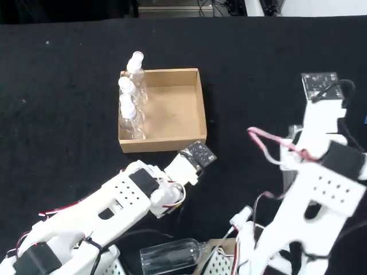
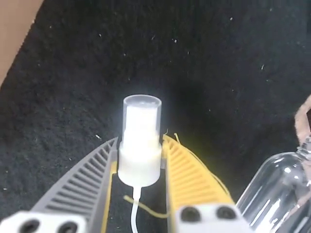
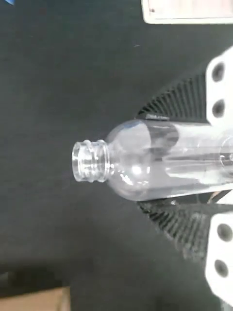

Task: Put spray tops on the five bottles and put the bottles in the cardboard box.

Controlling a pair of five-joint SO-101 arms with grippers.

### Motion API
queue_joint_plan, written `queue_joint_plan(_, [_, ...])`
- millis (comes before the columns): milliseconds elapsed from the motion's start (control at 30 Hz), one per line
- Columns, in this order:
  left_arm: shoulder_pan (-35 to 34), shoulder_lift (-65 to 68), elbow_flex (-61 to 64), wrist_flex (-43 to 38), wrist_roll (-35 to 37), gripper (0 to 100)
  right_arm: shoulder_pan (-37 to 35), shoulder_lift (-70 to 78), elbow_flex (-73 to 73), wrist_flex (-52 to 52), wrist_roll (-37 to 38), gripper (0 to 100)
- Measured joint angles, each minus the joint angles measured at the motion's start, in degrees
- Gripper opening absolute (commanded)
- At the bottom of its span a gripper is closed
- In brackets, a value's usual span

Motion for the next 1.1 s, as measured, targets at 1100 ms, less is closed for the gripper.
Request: queue_joint_plan(1100, [-2.8, 0.0, -32.2, 13.2, 0.2, 3, -12.1, -39.6, 39.9, -36.5, -23.7, 1.1])
